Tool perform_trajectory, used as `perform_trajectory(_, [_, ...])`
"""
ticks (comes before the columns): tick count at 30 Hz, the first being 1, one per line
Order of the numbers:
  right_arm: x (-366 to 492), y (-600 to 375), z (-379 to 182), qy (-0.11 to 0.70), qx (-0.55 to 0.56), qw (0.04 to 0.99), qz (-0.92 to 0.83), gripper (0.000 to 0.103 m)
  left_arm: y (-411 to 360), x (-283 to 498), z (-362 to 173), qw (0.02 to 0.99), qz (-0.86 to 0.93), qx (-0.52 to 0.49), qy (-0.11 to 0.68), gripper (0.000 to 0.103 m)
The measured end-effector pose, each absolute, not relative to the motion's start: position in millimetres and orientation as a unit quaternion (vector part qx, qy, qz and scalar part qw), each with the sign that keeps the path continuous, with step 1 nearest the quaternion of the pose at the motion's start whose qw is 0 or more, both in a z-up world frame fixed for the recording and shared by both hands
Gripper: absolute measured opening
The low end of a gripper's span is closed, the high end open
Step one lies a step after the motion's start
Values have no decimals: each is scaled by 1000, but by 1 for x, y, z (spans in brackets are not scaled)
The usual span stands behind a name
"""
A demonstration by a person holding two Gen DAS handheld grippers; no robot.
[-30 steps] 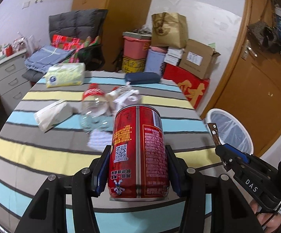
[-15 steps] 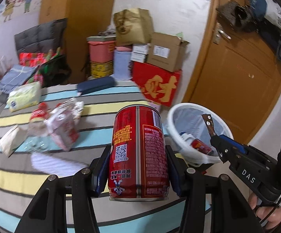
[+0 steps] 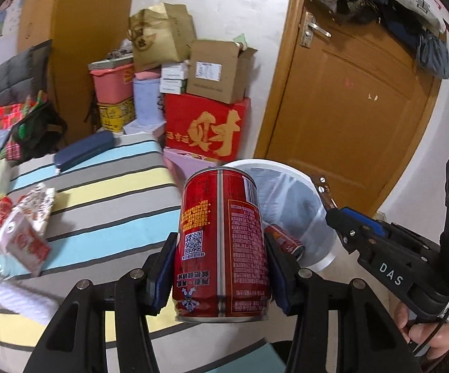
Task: Collect trash
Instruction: 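Carry the red can and brown wrapper over the white bin and open both tools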
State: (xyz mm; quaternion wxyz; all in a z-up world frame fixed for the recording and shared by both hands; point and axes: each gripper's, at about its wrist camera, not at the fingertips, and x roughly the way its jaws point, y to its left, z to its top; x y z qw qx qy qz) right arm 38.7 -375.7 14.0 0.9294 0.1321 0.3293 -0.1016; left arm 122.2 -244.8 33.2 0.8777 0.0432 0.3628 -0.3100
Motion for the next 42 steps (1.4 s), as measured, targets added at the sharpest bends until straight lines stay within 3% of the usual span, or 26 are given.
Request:
perform_trajectory(24, [63, -416, -13, 385, 96, 908, -134, 23, -328, 162, -4, 850, -331, 70, 403, 54])
perform_trajectory(26, [63, -417, -12, 384, 92, 908, -138, 30, -327, 162, -2, 851, -337, 67, 396, 59])
perform_trajectory(28, [61, -417, -12, 382, 91, 909, -139, 53, -325, 161, 0, 851, -341, 60, 395, 61])
perform_trajectory(42, [55, -401, -2, 365, 93, 917, -134, 54, -288, 152, 11, 865, -317, 44, 387, 61])
